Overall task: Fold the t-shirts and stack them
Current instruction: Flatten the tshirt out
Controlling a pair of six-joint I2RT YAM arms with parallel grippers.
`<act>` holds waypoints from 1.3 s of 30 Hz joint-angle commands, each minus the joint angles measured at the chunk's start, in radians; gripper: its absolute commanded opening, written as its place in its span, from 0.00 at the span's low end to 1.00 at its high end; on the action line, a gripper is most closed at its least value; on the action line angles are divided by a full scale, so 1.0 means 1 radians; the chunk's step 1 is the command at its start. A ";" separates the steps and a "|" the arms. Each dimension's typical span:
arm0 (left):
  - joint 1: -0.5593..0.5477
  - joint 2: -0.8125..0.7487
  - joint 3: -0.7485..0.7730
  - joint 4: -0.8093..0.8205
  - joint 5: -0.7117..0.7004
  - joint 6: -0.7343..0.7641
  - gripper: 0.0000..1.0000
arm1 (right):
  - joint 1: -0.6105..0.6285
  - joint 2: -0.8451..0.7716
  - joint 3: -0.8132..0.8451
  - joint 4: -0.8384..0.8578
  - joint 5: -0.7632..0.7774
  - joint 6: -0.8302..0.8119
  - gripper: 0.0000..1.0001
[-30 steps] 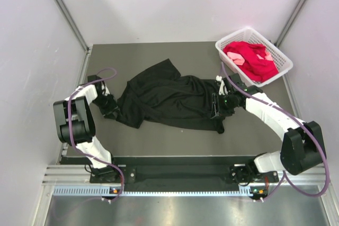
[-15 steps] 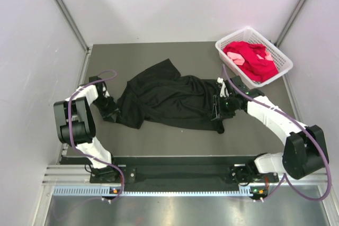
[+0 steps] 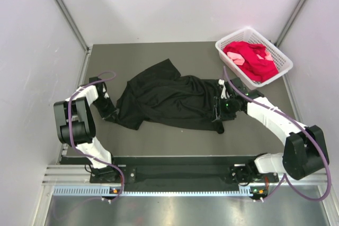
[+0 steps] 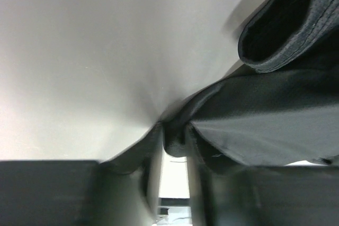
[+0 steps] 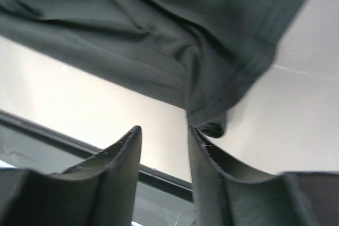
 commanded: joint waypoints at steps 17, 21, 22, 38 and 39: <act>-0.055 -0.154 -0.053 0.017 -0.001 -0.072 0.00 | -0.119 -0.083 -0.217 0.074 -0.031 0.147 0.37; -0.067 -0.163 -0.050 0.020 0.009 -0.083 0.00 | -0.106 -0.110 -0.208 0.060 0.008 0.098 0.43; -0.072 -0.162 -0.050 0.023 0.016 -0.086 0.00 | -0.096 -0.117 -0.200 0.051 0.016 0.084 0.43; -0.087 -0.166 -0.021 0.005 0.044 -0.092 0.00 | -0.020 0.050 -0.142 0.092 0.062 0.053 0.57; -0.087 -0.169 -0.019 0.005 0.045 -0.094 0.00 | -0.018 0.054 -0.146 0.109 0.067 0.064 0.56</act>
